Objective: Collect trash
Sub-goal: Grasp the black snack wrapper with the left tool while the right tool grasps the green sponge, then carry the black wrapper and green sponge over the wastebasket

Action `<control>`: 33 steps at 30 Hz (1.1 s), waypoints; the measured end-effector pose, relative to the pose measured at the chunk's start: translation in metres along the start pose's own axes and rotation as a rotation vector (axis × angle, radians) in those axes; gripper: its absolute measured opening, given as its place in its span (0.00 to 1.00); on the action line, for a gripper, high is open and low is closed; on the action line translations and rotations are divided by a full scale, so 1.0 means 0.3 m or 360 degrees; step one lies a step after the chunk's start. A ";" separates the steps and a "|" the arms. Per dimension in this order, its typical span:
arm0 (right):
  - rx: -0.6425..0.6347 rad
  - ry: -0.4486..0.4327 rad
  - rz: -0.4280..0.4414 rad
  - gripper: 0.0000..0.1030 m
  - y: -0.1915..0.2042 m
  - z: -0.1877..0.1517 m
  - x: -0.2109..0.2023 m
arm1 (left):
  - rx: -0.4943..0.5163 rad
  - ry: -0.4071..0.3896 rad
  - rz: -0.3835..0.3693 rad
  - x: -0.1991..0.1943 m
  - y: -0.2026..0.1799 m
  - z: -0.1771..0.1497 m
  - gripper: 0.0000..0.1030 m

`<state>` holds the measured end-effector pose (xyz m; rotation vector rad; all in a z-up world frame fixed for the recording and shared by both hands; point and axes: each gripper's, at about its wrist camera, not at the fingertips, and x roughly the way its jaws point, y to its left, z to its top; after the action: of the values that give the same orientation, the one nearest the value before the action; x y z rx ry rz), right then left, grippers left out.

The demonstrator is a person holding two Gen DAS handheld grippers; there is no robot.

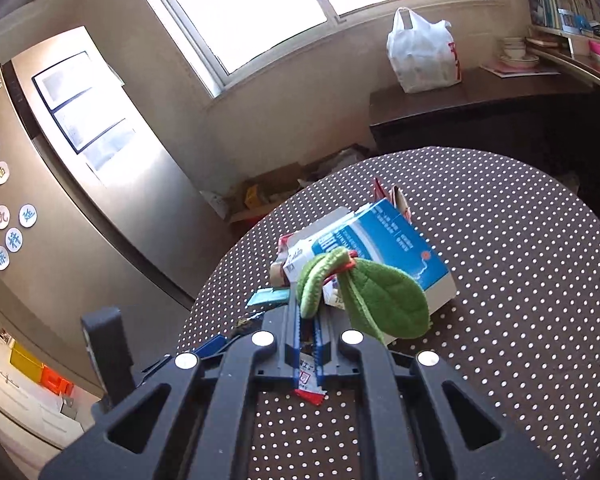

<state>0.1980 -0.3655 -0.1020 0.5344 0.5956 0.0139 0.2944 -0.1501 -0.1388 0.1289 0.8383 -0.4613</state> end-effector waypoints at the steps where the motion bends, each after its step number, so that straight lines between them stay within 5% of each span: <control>1: -0.0002 0.0003 0.0006 0.06 0.005 -0.001 0.004 | -0.0011 -0.0006 0.0015 -0.012 -0.001 0.000 0.28; 17: -0.0191 0.0054 0.0239 0.06 0.256 -0.083 -0.004 | -0.0167 -0.0155 0.0218 -0.261 0.197 -0.105 0.28; 33: -0.0440 0.0257 0.0496 0.06 0.612 -0.272 0.071 | -0.0416 -0.0273 0.0539 -0.551 0.473 -0.282 0.28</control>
<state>0.1971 -0.1646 -0.0816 0.3539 0.6502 0.4318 0.2039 0.0579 -0.0827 -0.0115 0.6845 -0.0416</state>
